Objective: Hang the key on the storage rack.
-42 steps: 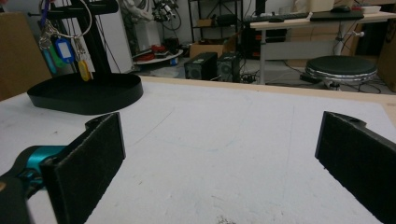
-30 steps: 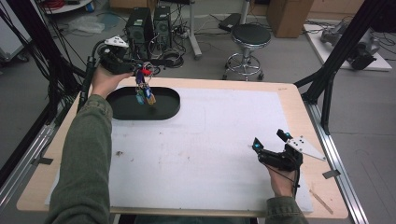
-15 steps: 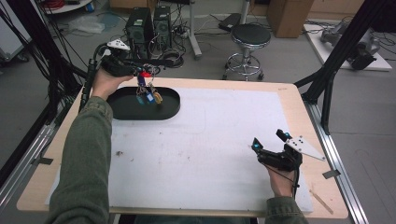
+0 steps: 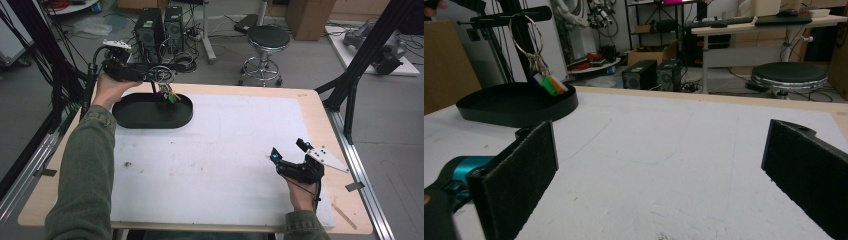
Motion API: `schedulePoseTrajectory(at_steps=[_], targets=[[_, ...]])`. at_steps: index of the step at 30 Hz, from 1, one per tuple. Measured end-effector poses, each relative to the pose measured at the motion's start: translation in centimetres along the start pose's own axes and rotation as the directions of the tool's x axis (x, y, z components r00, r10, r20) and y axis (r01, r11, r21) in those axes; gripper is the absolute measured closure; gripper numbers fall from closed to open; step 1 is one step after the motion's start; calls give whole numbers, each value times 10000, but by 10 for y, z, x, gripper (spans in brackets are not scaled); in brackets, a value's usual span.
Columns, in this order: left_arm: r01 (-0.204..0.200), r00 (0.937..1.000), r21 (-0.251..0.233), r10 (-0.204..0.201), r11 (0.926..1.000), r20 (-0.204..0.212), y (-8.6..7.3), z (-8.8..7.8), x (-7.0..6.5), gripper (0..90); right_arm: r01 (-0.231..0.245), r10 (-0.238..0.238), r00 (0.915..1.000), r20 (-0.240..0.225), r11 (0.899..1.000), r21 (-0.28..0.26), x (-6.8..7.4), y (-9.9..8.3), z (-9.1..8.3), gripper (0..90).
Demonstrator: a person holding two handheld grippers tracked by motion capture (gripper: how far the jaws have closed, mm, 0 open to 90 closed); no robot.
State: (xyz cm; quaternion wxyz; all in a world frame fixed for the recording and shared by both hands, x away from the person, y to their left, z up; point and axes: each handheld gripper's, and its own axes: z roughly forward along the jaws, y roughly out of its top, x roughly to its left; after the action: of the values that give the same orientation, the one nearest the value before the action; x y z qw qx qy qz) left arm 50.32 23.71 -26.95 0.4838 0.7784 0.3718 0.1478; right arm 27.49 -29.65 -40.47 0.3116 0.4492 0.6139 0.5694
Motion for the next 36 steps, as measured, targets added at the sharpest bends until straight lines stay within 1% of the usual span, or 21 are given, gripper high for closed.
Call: schedulePoseTrajectory(at_steps=[2,3,4,5,7,10,14,15,17,19,22,30,33,36], targets=[[-29,10000,169,30,9999,-47,0,0,-2,304,-86,86,10000,13,10000,25,0,0,-1,5],[-103,9999,243,103,9997,-26,0,-1,-3,299,-55,55,10000,26,10000,-16,-1,0,-1,5],[-138,9999,246,140,9996,-41,0,-1,-4,291,-66,66,10000,36,10000,-52,-1,0,-1,5],[-215,9997,268,218,9994,-115,0,-2,-6,264,-77,78,10000,49,10000,-36,0,0,-1,5],[-174,9997,178,177,9997,-179,1,-2,-9,198,-48,49,9999,87,10000,-51,0,0,-1,5],[-98,9986,59,101,9999,-523,1,-1,-15,103,-83,83,9999,95,10000,-9,0,0,-2,4],[-34,9969,221,51,9998,-780,-3,0,-18,23,-78,78,9999,98,10000,-20,0,0,-2,5],[9,9968,235,10,9997,-797,-4,1,-19,16,-105,105,9999,90,9999,-19,-1,0,-2,4],[-31,9965,270,54,9996,-834,-6,0,-21,16,-48,49,9999,114,10000,-52,-1,0,-2,5],[-43,9971,268,63,9996,-764,-9,-3,-22,16,-67,68,9999,105,10000,-58,-1,1,-2,4],[-151,9964,302,176,9994,-835,-11,-6,-25,16,-58,59,9999,120,9999,-88,-1,1,-1,4],[-121,9957,173,136,9998,-912,-21,-15,-29,16,-96,98,9998,160,9999,-91,-1,1,-3,4],[-182,9953,177,198,9997,-948,-26,-19,-32,16,-110,112,9998,157,9999,-91,-1,1,-3,5],[-143,9949,113,154,9998,-997,-34,-21,-34,16,-101,102,9998,160,9999,-65,-1,1,-3,5]])
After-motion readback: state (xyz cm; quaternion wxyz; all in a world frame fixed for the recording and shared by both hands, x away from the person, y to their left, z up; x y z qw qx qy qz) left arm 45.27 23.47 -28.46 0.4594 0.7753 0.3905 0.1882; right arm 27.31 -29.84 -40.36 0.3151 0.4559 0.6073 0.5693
